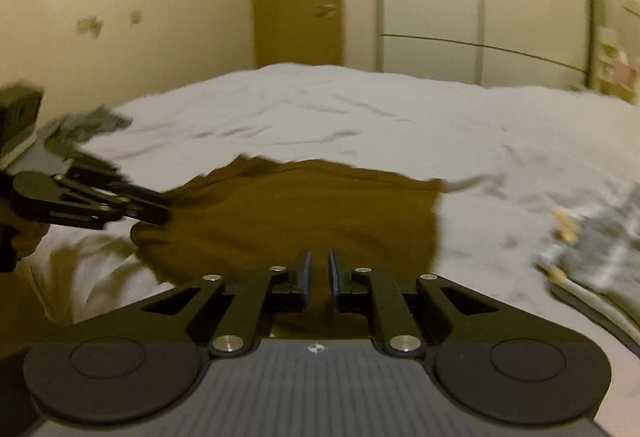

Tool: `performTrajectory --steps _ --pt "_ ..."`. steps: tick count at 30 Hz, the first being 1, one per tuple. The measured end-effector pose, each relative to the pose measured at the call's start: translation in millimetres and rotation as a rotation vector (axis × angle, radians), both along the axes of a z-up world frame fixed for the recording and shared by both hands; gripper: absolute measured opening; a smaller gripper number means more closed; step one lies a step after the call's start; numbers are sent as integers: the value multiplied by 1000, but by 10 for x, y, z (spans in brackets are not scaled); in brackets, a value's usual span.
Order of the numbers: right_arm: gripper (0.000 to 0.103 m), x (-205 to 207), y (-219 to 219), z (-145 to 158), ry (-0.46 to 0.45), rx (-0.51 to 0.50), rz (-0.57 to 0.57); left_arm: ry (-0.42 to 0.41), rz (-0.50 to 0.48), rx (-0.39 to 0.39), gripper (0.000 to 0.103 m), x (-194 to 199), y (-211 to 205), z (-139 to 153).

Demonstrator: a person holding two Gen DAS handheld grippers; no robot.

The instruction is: Fold clothes

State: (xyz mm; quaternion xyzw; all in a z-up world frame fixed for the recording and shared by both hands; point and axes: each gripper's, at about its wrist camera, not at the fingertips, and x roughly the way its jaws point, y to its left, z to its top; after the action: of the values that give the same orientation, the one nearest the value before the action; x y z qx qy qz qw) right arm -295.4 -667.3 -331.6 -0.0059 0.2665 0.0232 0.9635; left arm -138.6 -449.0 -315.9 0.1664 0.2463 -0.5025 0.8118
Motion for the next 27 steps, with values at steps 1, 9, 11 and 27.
performTrajectory --steps 1,9,11,27 --pt "13 94 3 -46 11 -8 -1 4 -6 14 15 9 -68 -45" --pt "14 405 -714 -159 84 -76 -149 23 41 81 20 485 -120 -185" --pt "16 420 -872 -103 73 -50 -174 33 69 75 11 640 -74 -151" --pt "9 1277 -1363 -146 107 326 -205 280 210 -40 8 1653 -357 -185"
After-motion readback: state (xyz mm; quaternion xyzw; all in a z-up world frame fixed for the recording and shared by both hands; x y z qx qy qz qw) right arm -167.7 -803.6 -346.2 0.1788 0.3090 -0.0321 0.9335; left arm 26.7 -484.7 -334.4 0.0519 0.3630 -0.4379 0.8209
